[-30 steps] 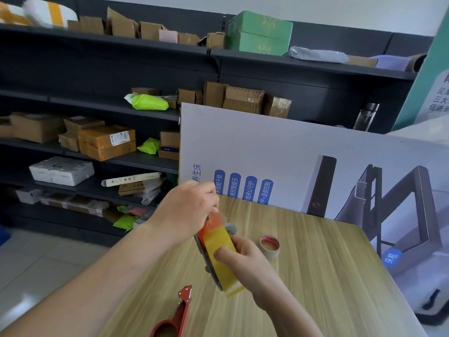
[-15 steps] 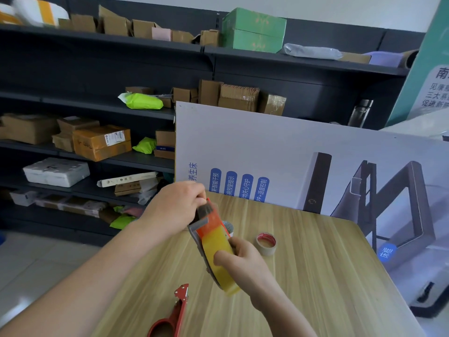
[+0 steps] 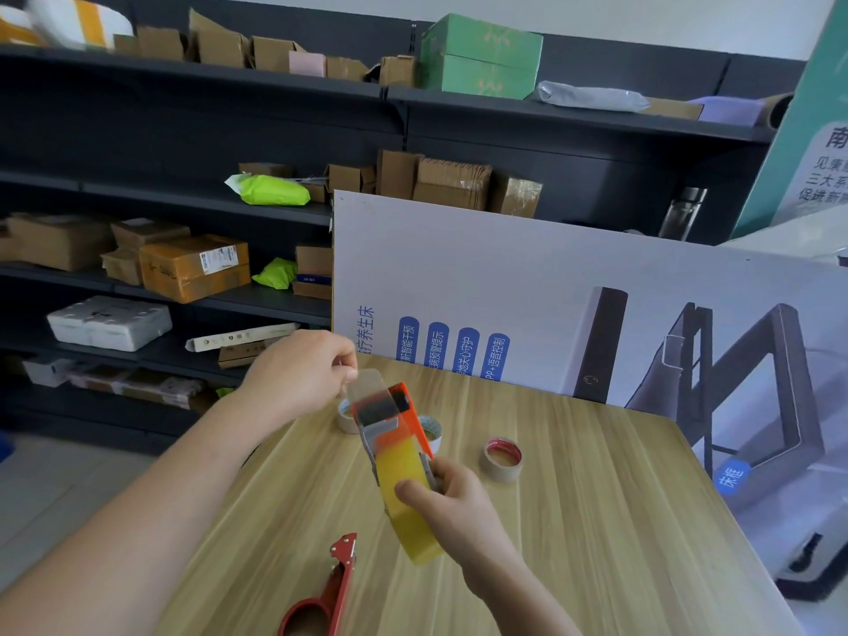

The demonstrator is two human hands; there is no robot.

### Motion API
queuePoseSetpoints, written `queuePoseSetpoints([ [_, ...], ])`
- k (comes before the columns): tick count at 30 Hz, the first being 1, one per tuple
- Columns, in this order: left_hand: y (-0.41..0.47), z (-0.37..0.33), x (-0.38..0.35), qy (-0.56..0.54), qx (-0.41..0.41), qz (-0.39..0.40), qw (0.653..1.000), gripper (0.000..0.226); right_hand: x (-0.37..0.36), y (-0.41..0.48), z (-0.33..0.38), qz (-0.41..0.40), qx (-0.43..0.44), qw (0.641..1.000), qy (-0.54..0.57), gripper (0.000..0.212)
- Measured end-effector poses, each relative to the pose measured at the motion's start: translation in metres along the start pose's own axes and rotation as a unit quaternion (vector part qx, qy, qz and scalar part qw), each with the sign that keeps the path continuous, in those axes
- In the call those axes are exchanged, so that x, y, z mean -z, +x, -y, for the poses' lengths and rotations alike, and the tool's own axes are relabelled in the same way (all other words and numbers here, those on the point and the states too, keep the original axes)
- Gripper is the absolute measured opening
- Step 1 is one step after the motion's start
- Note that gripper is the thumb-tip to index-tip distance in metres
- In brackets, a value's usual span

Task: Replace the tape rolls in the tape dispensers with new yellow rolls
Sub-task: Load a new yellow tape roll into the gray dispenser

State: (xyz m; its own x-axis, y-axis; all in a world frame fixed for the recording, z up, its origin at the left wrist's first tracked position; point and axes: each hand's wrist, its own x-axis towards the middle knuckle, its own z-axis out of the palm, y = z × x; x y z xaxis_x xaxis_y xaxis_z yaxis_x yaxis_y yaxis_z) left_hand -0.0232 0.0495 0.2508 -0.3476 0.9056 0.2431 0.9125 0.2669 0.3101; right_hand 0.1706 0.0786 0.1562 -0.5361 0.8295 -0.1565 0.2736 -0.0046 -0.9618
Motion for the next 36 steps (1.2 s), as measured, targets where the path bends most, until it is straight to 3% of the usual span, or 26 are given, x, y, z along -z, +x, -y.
queuePoseSetpoints([
  [4,0.001,0.002,0.0,-0.153,0.006,0.046,0.987,0.017,0.002,0.0,-0.004,-0.017,0.01,0.999,0.048,0.028],
  [9,-0.002,0.015,0.001,-0.366,0.053,0.192,0.909,0.025,0.003,0.001,-0.004,-0.039,0.03,0.997,0.058,0.021],
  [15,-0.003,0.021,-0.004,-0.423,0.045,0.226,0.876,0.041,0.003,0.003,-0.002,-0.044,0.03,0.997,0.06,0.022],
  [17,-0.002,0.021,-0.005,-0.432,0.056,0.218,0.874,0.054,0.003,0.004,-0.002,-0.047,0.031,0.997,0.053,0.022],
  [20,-0.001,0.013,-0.007,-0.38,0.052,0.191,0.903,0.065,0.003,0.005,-0.002,-0.045,0.032,0.997,0.054,0.02],
  [25,0.005,0.001,-0.014,-0.328,0.03,0.056,0.943,0.011,0.004,0.006,-0.002,-0.035,0.039,0.997,0.055,0.018],
  [30,0.007,-0.005,-0.011,-0.285,0.022,-0.036,0.958,0.009,0.009,0.009,0.003,0.009,0.071,0.997,0.028,0.029],
  [36,0.01,-0.012,-0.006,-0.215,-0.005,-0.087,0.973,0.016,0.02,0.014,0.011,0.062,0.096,0.993,0.012,0.051],
])
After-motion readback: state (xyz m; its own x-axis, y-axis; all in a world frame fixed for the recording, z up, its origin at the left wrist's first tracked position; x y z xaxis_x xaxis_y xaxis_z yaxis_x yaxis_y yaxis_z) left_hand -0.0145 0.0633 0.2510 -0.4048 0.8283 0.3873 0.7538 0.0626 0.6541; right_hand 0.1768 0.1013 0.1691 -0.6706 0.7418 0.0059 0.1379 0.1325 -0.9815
